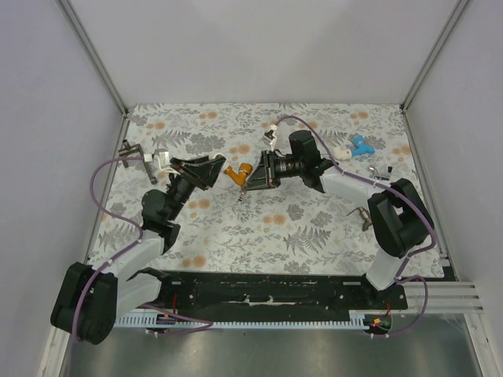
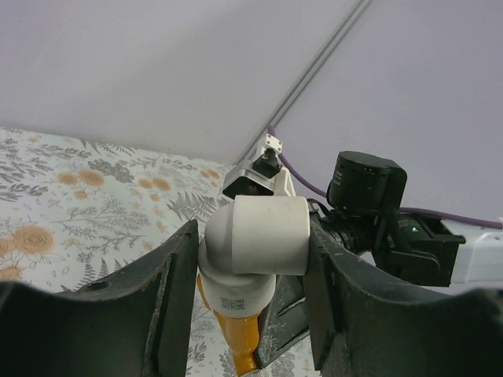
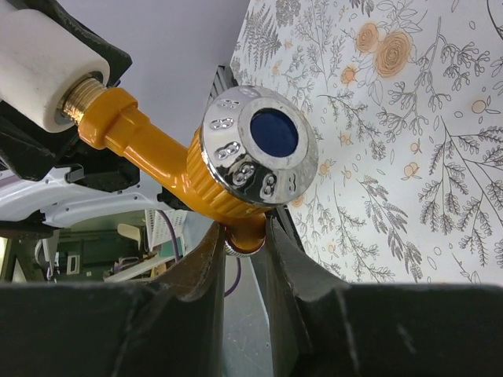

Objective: Install the water faucets

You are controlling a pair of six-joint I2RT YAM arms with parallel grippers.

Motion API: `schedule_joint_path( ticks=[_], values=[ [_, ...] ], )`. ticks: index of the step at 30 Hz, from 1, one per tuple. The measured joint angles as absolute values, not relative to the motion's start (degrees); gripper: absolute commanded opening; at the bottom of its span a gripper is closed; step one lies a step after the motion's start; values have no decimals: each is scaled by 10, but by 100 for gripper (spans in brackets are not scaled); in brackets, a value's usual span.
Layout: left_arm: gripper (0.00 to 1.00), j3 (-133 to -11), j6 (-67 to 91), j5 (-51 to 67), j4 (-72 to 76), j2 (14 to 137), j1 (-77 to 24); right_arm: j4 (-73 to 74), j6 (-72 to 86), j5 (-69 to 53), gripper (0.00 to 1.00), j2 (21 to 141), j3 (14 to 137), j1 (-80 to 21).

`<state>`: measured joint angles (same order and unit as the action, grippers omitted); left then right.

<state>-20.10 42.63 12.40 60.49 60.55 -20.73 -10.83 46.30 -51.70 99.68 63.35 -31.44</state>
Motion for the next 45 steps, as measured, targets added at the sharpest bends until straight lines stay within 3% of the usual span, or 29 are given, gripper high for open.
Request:
schedule_joint_path(
  ticks=[9,24,26,29,33,38,41,45],
  values=[
    [2,-215,432,131,618,634,-191,-67,450,-526,0,1012,669,-309],
    [2,-229,542,-30,491,700,-209,33,410,-415,6,1058,712,-306],
    [2,-229,554,-46,476,716,-211,42,413,-402,14,1071,718,-306],
    [2,-230,570,-64,429,741,-220,42,425,-386,18,1079,725,-306],
    [2,-241,599,-91,342,766,-224,39,425,-365,43,1079,731,-306],
    [2,-294,634,-118,216,777,-224,42,362,-328,66,1059,720,-307],
    [2,-328,648,-122,157,777,-224,16,297,-286,73,1007,670,-314],
    [2,-359,662,-123,101,779,-224,-113,197,-233,75,915,531,-343]
  ],
)
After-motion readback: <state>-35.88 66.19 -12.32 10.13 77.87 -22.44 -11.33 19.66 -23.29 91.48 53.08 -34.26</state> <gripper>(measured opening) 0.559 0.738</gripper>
